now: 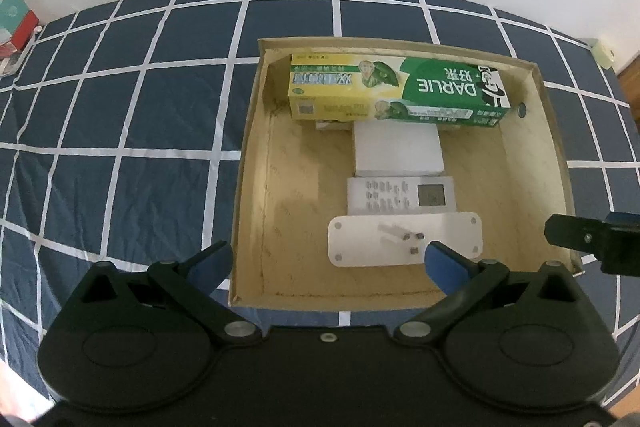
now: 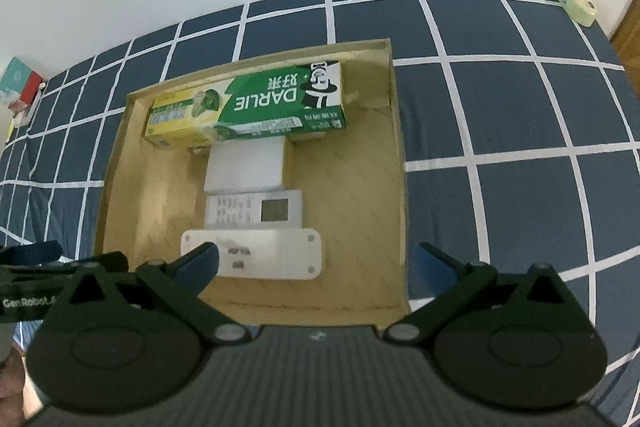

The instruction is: Organize objects

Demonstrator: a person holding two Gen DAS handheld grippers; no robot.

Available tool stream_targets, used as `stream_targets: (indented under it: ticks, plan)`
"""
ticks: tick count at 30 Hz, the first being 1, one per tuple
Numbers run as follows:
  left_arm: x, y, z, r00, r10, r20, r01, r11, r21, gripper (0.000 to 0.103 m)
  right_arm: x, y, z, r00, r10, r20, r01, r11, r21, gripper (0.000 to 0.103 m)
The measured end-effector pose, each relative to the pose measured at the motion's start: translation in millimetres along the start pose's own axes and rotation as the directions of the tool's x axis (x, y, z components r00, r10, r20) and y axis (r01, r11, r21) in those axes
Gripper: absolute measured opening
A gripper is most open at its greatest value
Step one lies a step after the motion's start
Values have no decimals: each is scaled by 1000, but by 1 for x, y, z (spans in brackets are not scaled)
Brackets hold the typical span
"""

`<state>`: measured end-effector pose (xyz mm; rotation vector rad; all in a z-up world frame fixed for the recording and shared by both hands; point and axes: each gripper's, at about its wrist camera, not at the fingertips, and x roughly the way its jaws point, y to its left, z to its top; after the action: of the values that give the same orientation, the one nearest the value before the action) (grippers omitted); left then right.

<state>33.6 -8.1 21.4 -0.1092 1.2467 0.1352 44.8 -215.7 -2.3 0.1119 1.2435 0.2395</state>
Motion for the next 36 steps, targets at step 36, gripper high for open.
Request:
stream_targets:
  ticks: [36]
  plan:
    - [-13, 6, -18, 1000, 4, 1, -4, 1000, -16, 103, -17, 8, -22, 1000, -18, 13, 18, 1000, -13, 103]
